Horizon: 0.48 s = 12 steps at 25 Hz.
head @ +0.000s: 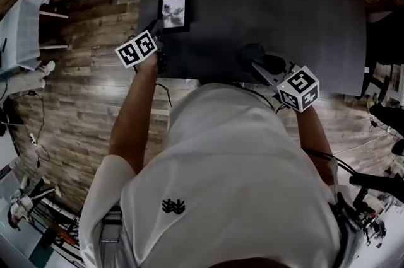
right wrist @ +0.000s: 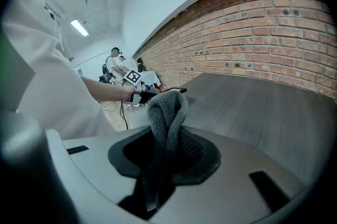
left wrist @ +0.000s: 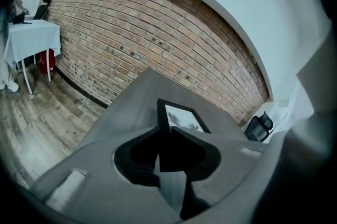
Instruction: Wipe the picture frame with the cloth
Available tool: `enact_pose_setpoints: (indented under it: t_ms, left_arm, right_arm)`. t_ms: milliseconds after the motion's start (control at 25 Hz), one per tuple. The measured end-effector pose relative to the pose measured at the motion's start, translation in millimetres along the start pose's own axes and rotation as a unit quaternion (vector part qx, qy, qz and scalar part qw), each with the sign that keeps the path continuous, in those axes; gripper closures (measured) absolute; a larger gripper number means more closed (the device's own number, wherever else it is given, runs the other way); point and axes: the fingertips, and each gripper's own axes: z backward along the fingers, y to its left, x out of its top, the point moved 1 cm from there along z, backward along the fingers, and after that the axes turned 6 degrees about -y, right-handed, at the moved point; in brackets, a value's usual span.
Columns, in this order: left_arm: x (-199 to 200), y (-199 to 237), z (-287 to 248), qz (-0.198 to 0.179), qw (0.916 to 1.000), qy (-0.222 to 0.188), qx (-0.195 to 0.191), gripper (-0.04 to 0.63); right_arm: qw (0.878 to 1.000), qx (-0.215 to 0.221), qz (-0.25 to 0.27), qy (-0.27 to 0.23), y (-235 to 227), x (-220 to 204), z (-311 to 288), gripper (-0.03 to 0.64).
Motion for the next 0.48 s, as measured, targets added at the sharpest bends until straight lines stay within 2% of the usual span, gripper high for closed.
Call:
enact_pose_setpoints:
  t_ms: [480]
  left_arm:
    - [-14,32,-31,-0.018,0.9995,0.022,0.01,0.522]
  right_arm:
    - [0.998,-0.044,-0.032,0.008,16,-13,7,0.508]
